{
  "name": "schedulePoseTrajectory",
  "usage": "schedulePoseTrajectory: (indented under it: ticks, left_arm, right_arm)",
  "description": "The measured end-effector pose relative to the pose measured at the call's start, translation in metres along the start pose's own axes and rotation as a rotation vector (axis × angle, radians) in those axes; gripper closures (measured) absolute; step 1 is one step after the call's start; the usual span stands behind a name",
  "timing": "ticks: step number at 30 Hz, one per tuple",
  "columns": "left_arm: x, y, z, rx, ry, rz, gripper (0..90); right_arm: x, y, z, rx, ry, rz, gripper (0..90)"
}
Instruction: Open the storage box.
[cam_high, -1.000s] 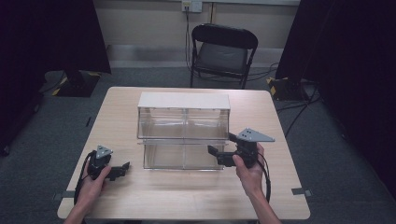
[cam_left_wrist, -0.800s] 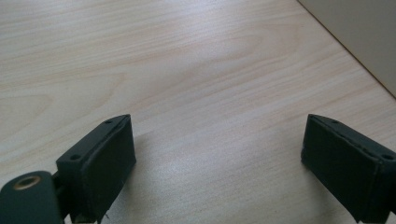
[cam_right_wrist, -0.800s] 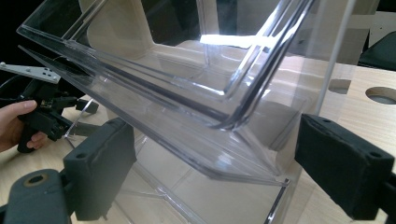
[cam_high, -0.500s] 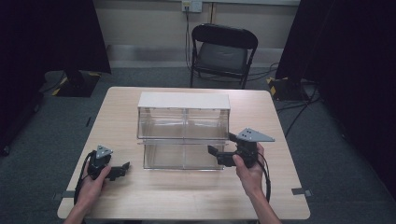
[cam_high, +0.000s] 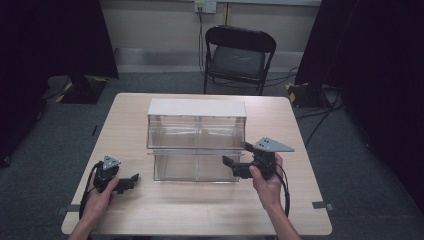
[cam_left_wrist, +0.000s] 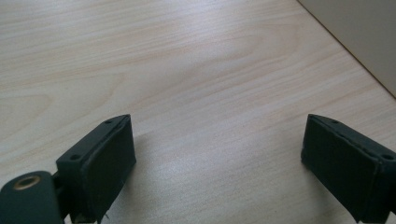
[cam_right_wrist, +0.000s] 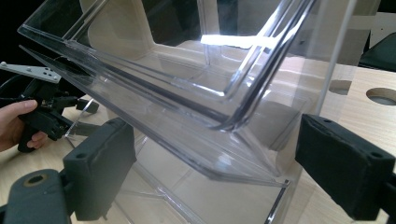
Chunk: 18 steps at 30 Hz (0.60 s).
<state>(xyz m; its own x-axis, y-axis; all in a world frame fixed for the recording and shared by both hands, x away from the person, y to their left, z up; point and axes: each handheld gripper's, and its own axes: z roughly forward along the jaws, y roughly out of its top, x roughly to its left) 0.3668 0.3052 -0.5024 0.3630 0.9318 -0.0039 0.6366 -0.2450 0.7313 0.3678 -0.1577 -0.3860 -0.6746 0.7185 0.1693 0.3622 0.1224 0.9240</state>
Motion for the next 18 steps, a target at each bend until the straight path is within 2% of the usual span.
schedulePoseTrajectory:
  ticks: [18]
  left_arm:
    - [0.0, 0.0, 0.0, 0.0, 0.0, 0.0, 9.2]
  right_arm:
    - [0.0003, 0.0001, 0.0001, -0.002, -0.002, -0.002, 11.4]
